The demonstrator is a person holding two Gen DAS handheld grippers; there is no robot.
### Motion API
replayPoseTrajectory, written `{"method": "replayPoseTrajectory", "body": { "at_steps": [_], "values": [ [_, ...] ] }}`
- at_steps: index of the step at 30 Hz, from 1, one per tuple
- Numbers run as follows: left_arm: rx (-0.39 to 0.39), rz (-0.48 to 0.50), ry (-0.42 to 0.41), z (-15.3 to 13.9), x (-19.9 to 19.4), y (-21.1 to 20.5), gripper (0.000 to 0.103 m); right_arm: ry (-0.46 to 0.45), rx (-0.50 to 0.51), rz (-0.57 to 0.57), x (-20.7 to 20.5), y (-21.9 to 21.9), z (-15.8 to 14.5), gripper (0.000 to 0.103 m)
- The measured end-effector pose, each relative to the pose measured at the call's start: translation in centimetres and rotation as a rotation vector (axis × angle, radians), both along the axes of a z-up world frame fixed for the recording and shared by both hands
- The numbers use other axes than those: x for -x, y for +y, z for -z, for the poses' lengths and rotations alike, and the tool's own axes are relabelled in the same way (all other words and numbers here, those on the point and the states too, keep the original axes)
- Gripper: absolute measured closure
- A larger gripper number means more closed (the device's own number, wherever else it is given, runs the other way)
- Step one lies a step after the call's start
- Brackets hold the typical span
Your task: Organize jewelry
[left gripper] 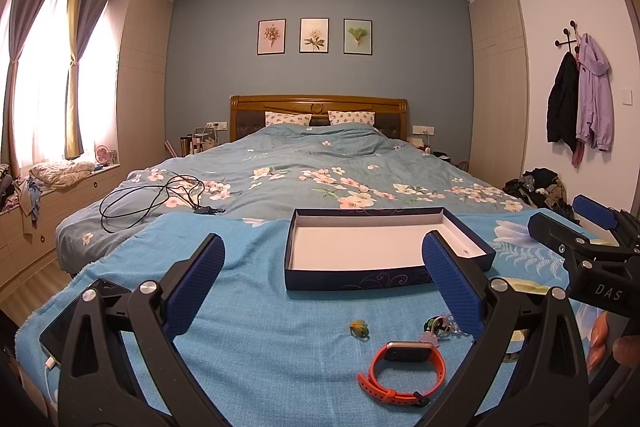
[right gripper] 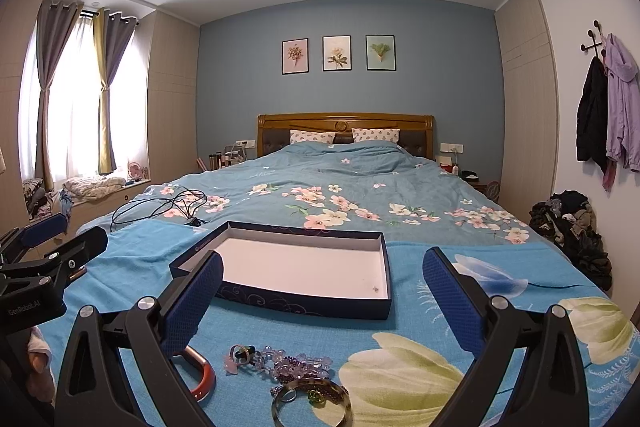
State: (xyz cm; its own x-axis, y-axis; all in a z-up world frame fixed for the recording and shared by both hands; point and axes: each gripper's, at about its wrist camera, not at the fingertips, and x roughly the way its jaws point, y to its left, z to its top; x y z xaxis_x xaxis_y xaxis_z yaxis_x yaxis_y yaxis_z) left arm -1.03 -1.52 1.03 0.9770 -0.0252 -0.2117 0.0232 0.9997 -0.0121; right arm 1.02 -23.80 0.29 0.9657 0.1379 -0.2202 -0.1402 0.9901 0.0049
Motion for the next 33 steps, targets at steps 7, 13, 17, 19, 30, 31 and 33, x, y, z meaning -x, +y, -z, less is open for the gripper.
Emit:
{"method": "replayPoseTrajectory", "body": {
  "at_steps": [7, 13, 17, 19, 30, 31, 33],
  "values": [
    [0.000, 0.003, 0.002, 0.1, 0.0, 0.1, 0.006, 0.003, -0.004, -0.002, -0.2, 0.1, -0.1, 0.006],
    [-0.002, 0.011, 0.010, 0.4, 0.2, 0.3, 0.006, 0.005, -0.006, -0.002, -0.3, 0.1, 0.0, 0.006],
    [-0.003, 0.019, 0.021, 0.6, 0.0, 0.3, 0.006, 0.007, -0.004, -0.003, -0.4, 0.1, 0.0, 0.006],
    [-0.004, 0.024, 0.028, 0.7, -0.3, 0.2, 0.006, 0.013, -0.005, -0.004, -0.4, 0.0, 0.2, 0.006],
    [-0.031, 0.105, 0.162, 2.7, -2.4, 0.3, 0.006, 0.181, 0.057, -0.032, -1.5, -0.7, 2.4, 0.006],
    [-0.034, 0.121, 0.178, 3.0, -2.6, 0.3, 0.006, 0.208, 0.063, -0.036, -1.7, -0.8, 2.7, 0.006],
    [-0.042, 0.144, 0.203, 3.4, -3.1, 0.2, 0.006, 0.252, 0.072, -0.042, -1.7, -1.1, 3.5, 0.006]
  ]
}}
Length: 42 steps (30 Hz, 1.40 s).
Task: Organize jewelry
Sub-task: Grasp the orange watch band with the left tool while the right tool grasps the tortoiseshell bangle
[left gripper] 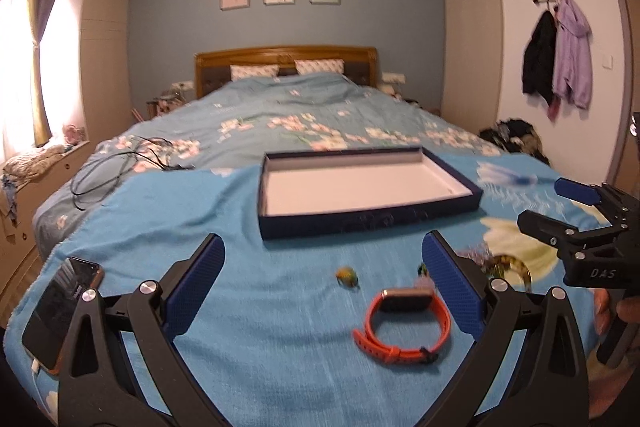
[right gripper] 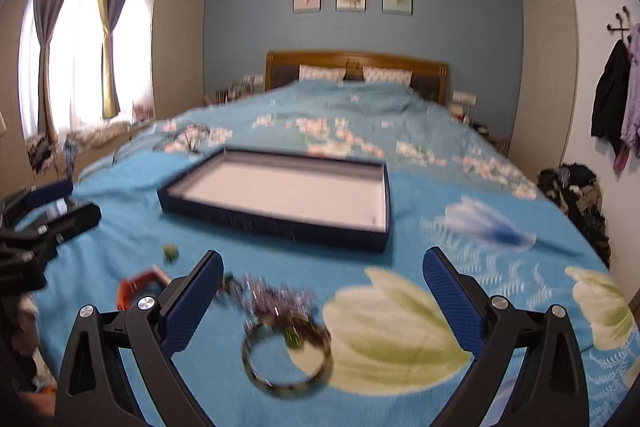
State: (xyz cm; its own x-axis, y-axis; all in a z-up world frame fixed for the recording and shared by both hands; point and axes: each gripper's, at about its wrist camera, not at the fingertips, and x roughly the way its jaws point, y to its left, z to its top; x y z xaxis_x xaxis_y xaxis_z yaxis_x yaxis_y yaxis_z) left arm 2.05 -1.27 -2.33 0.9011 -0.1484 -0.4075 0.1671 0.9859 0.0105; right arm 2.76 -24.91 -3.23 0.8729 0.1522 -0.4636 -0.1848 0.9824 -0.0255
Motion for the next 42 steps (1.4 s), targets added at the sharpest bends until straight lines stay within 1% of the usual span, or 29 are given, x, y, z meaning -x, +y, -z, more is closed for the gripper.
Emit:
{"method": "replayPoseTrajectory", "body": {
  "at_steps": [3, 5, 6, 7, 8, 11, 12, 13, 14, 15, 16, 17, 18, 21, 22, 23, 24, 25, 28, 30, 33, 35, 36, 37, 42],
  "values": [
    [-0.013, 0.036, 0.043, 0.7, -0.6, -0.2, 0.007, 0.058, -0.007, -0.021, -0.1, -0.5, 1.0, 0.006],
    [-0.016, 0.077, 0.080, 1.3, -1.2, -0.4, 0.010, 0.095, -0.022, -0.045, -0.2, -0.8, 1.5, 0.011],
    [-0.022, 0.092, 0.099, 1.6, -1.5, -0.5, 0.013, 0.122, -0.028, -0.055, -0.3, -1.0, 1.8, 0.012],
    [-0.027, 0.103, 0.110, 1.9, -1.8, -0.7, 0.017, 0.145, -0.033, -0.063, -0.4, -1.1, 2.0, 0.016],
    [-0.032, 0.120, 0.127, 2.3, -2.0, -0.9, 0.018, 0.167, -0.038, -0.071, -0.5, -1.2, 2.3, 0.019],
    [-0.042, 0.163, 0.174, 3.2, -2.3, -1.8, 0.026, 0.243, -0.070, -0.089, -0.8, -1.7, 3.1, 0.038],
    [-0.041, 0.182, 0.194, 3.5, -2.5, -2.0, 0.030, 0.261, -0.081, -0.094, -0.9, -1.9, 3.4, 0.041],
    [-0.038, 0.195, 0.205, 3.7, -2.4, -2.1, 0.033, 0.290, -0.101, -0.103, -1.1, -2.1, 3.7, 0.046],
    [-0.038, 0.212, 0.222, 4.0, -2.5, -2.3, 0.035, 0.314, -0.117, -0.110, -1.2, -2.3, 4.0, 0.055],
    [-0.037, 0.223, 0.233, 4.1, -2.5, -2.4, 0.041, 0.338, -0.135, -0.118, -1.3, -2.4, 4.3, 0.060],
    [-0.038, 0.237, 0.250, 4.4, -2.7, -2.6, 0.048, 0.353, -0.147, -0.125, -1.4, -2.5, 4.5, 0.067],
    [-0.038, 0.248, 0.266, 4.6, -2.9, -2.8, 0.050, 0.369, -0.158, -0.130, -1.5, -2.6, 4.8, 0.069],
    [-0.037, 0.257, 0.284, 4.8, -3.2, -3.0, 0.055, 0.377, -0.160, -0.129, -1.5, -2.6, 4.9, 0.070],
    [-0.025, 0.273, 0.329, 5.2, -3.6, -3.0, 0.067, 0.385, -0.156, -0.135, -1.6, -2.5, 4.9, 0.076],
    [-0.020, 0.278, 0.340, 5.3, -3.7, -2.9, 0.072, 0.389, -0.153, -0.136, -1.6, -2.4, 4.9, 0.081],
    [-0.017, 0.283, 0.357, 5.4, -3.9, -2.9, 0.073, 0.393, -0.150, -0.137, -1.7, -2.5, 4.9, 0.085],
    [-0.019, 0.286, 0.371, 5.5, -4.1, -3.0, 0.075, 0.399, -0.148, -0.138, -1.7, -2.5, 5.0, 0.091],
    [-0.027, 0.289, 0.381, 5.6, -4.2, -3.1, 0.077, 0.403, -0.149, -0.139, -1.7, -2.6, 4.9, 0.092],
    [-0.042, 0.295, 0.399, 5.7, -4.6, -3.2, 0.077, 0.408, -0.150, -0.145, -1.9, -2.8, 4.9, 0.093],
    [-0.050, 0.303, 0.404, 5.7, -5.0, -3.3, 0.073, 0.411, -0.142, -0.148, -2.0, -2.8, 4.8, 0.094],
    [-0.055, 0.316, 0.432, 5.9, -5.5, -3.2, 0.073, 0.414, -0.135, -0.149, -2.2, -3.0, 4.8, 0.095],
    [-0.064, 0.321, 0.440, 6.0, -5.6, -3.4, 0.077, 0.414, -0.130, -0.149, -2.2, -2.9, 4.7, 0.096],
    [-0.070, 0.318, 0.437, 6.0, -5.5, -3.5, 0.085, 0.414, -0.132, -0.149, -2.2, -3.0, 4.7, 0.097],
    [-0.071, 0.318, 0.440, 6.0, -5.6, -3.5, 0.090, 0.414, -0.133, -0.149, -2.2, -3.0, 4.7, 0.097],
    [-0.041, 0.307, 0.448, 5.9, -5.6, -3.1, 0.093, 0.409, -0.157, -0.154, -2.3, -3.3, 4.3, 0.097]
  ]
}}
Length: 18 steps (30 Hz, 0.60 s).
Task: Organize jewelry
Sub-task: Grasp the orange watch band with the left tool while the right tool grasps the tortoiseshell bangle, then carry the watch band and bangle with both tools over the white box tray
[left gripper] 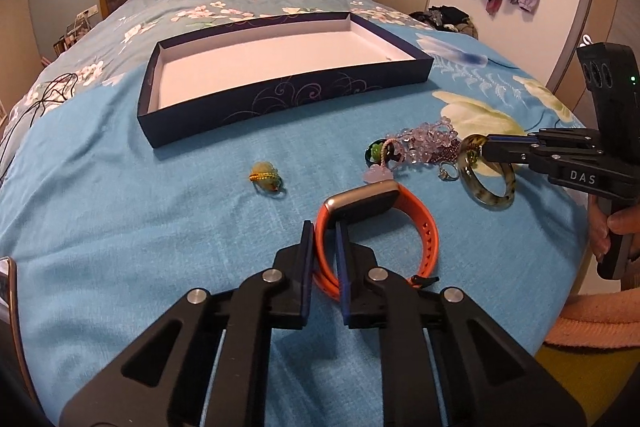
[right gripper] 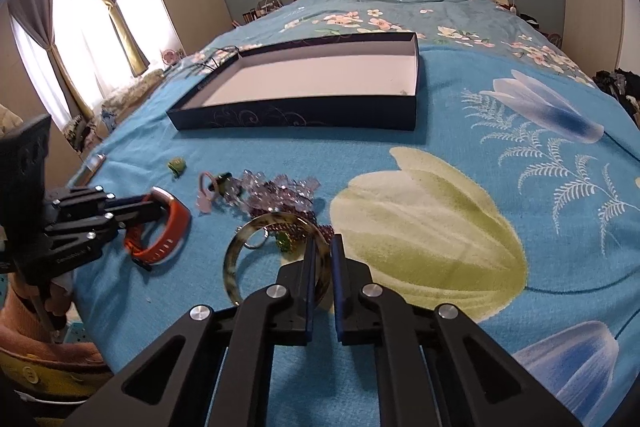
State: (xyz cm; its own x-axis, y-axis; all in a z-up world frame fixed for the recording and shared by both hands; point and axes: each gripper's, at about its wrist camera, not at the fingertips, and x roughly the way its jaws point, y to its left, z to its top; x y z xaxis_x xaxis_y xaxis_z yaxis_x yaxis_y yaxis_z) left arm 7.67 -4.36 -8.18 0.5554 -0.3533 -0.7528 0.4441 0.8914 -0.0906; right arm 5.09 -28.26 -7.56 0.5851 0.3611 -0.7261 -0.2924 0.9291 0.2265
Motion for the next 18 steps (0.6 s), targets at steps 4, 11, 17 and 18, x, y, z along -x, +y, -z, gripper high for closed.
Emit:
{"method": "replayPoseTrajectory", "body": {
  "at_steps": [4, 11, 17, 18],
  "values": [
    [0.039, -0.016, 0.008, -0.4, 0.0, 0.5, 0.093, -0.024, -0.017, 0.001, 0.0, -0.3, -1.1, 0.097],
    [0.115, -0.031, -0.016, -2.5, -0.3, 1.9, 0.093, -0.073, -0.066, -0.006, -1.2, -0.7, -3.4, 0.097],
    [0.156, -0.061, -0.065, -5.3, -2.5, 3.0, 0.094, -0.126, -0.063, -0.006, -4.0, -0.4, -5.2, 0.097],
    [0.155, -0.072, -0.077, -5.8, -3.2, 3.2, 0.093, -0.130, -0.068, -0.008, -5.0, -0.3, -5.4, 0.097]
  ]
}}
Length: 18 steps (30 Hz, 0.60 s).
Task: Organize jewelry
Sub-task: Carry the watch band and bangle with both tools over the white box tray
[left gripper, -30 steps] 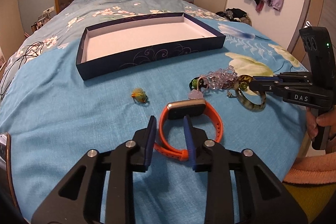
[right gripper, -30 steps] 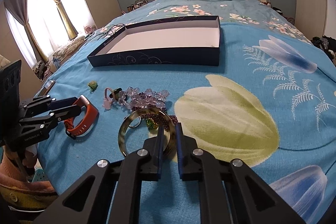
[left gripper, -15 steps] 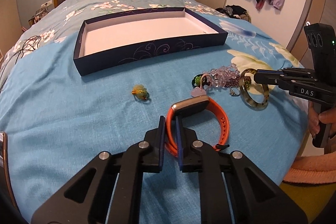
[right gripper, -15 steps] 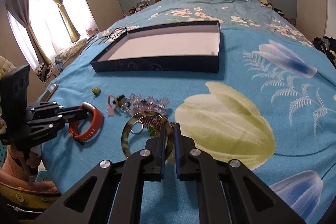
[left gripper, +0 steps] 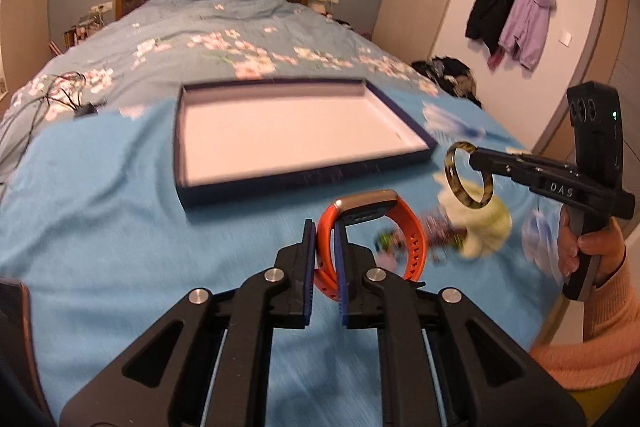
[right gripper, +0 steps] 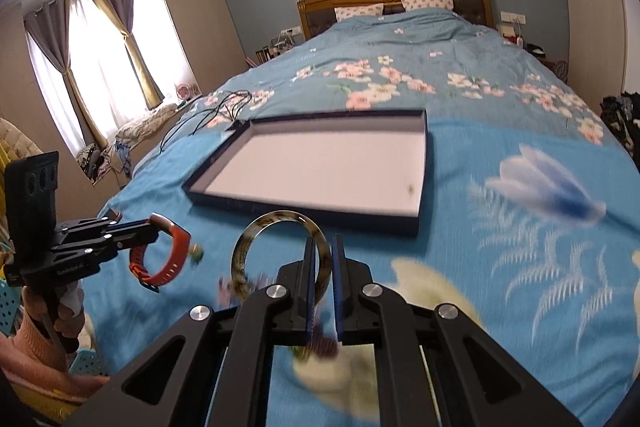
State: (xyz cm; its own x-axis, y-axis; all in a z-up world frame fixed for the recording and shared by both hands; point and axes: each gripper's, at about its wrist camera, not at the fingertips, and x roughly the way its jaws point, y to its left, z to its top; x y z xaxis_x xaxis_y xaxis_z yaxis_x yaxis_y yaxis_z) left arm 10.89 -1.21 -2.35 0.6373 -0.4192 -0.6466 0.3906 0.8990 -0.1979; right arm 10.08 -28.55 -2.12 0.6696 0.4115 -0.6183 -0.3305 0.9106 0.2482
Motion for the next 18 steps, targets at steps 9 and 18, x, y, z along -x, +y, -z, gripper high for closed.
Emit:
{"method": "replayPoseTrajectory", "body": {
  "at_steps": [9, 18],
  "values": [
    [-0.022, -0.086, -0.020, -2.5, -8.4, 0.2, 0.093, 0.002, 0.017, 0.023, -8.4, 0.7, -0.6, 0.097],
    [-0.040, -0.116, 0.051, -0.9, -17.4, -1.3, 0.093, 0.062, 0.066, 0.041, -16.0, 2.5, 0.7, 0.097]
  ]
}}
